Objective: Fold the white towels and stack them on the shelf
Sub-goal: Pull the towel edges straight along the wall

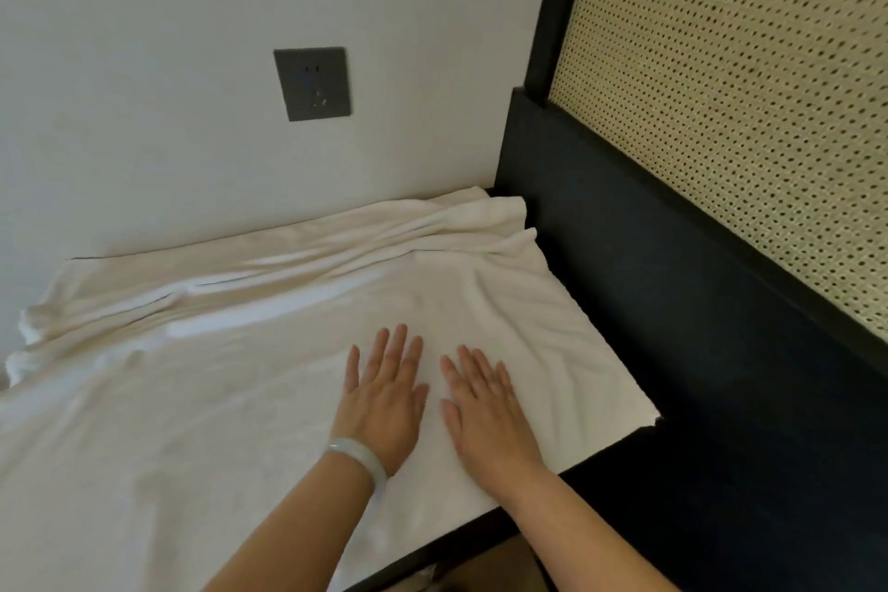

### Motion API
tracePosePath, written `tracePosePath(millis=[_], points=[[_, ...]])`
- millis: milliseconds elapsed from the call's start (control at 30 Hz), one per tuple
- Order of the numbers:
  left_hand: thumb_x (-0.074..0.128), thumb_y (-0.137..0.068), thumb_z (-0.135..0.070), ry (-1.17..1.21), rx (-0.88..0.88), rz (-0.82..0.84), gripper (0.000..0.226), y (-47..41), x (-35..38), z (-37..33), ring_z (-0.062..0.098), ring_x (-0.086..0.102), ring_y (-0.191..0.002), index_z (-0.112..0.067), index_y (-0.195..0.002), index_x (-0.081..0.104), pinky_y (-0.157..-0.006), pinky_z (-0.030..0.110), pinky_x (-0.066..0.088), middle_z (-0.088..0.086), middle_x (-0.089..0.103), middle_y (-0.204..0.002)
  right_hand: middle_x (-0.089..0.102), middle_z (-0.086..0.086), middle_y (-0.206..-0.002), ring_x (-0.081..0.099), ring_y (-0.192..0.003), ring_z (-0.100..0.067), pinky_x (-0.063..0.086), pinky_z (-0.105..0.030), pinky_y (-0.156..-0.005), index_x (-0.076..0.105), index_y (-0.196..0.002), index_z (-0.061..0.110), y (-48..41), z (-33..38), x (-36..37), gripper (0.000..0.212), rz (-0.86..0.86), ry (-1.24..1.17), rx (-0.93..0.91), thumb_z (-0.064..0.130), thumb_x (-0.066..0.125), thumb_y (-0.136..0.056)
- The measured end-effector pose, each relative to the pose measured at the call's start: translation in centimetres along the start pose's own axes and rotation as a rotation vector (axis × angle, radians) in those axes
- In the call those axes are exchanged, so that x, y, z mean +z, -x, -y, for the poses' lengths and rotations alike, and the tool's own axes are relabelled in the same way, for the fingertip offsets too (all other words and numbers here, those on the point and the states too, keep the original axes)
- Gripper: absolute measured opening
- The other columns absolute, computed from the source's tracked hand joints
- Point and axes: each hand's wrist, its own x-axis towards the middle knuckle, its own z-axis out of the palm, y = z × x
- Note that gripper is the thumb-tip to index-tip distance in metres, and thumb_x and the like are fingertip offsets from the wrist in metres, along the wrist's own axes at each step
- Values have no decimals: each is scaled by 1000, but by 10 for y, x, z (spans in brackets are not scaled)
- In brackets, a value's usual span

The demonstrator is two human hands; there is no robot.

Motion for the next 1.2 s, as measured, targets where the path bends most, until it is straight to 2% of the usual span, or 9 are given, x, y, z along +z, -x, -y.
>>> tracePosePath(millis=[200, 300, 367, 467, 667, 800, 933, 1067, 1200], points=[[-21, -82, -56, -45, -36, 40, 70, -5, 20, 7, 13, -25, -145, -36, -148, -23, -118, 46, -15, -12, -23, -158, -17, -1, -165, -17, -152, -21, -13, -43, -122, -26, -148, 31, 21, -116, -24, 66, -18, 103, 416, 63, -5, -94], [-23, -80, -56, -39, -54, 35, 69, -7, 20, 4, 12, -28, -142, -37, -145, -28, -119, 46, -15, -13, -27, -156, -12, -6, -166, -14, -152, -26, -12, -45, -122, -20, -152, 28, 20, -128, -30, 79, -21, 108, 418, 68, -15, -84], [-24, -79, -56, -47, -54, 35, 68, -7, 19, 4, 11, -29, -141, -37, -143, -31, -118, 45, -15, -13, -28, -155, -9, -4, -166, -17, -152, -21, -21, -43, -118, -5, -158, 25, 10, -115, -29, 78, -81, 89, 304, 65, -6, -91], [-21, -81, -57, -28, -50, 40, 66, -5, 17, 6, 11, -29, -142, -37, -143, -30, -118, 44, -17, -13, -28, -156, -12, 5, -166, -23, -147, -6, -26, -33, -116, -6, -158, 31, 2, -98, -19, 66, -46, 42, 67, 59, 11, -100], [11, -102, -50, 17, -27, 72, 58, -3, 10, 9, 15, -25, -146, -36, -150, -18, -118, 44, -17, -8, -21, -161, -13, -3, -166, -13, -153, -21, -9, -44, -123, -10, -158, 20, -7, -102, -30, 68, 8, 57, 416, 54, 9, -102], [18, -103, -52, 104, -49, 81, 60, 31, 2, 20, 15, -25, -146, -38, -152, -14, -118, 39, -18, -8, -22, -160, -16, 4, -163, -17, -151, -12, -18, -31, -120, -7, -158, 20, -4, -40, -28, 70, -11, -81, 10, 49, 27, -104], [15, -95, -66, 79, -124, 101, 66, 105, -6, 58, 9, -33, -142, -46, -144, -25, -117, 41, -21, -17, -32, -155, -24, 14, -158, -24, -148, -7, -26, -27, -115, -8, -157, 34, 13, 21, -6, 70, 181, -83, -402, 60, 26, -101], [15, -78, -86, 43, -111, 165, 88, 178, -19, 114, 8, -34, -142, -45, -147, -21, -116, 43, -22, -20, -36, -153, -35, 13, -155, -38, -142, -7, -25, -38, -116, -22, -150, 40, 14, 24, 1, 80, 203, 62, -460, 79, 5, -85], [34, -66, -96, -17, -48, 230, 115, 216, -27, 153, 12, -35, -142, -41, -148, -23, -117, 48, -18, -19, -36, -153, -43, 13, -153, -43, -139, -11, -32, -37, -111, -32, -142, 50, 11, 15, -3, 98, 316, 133, -565, 92, 24, -74]])
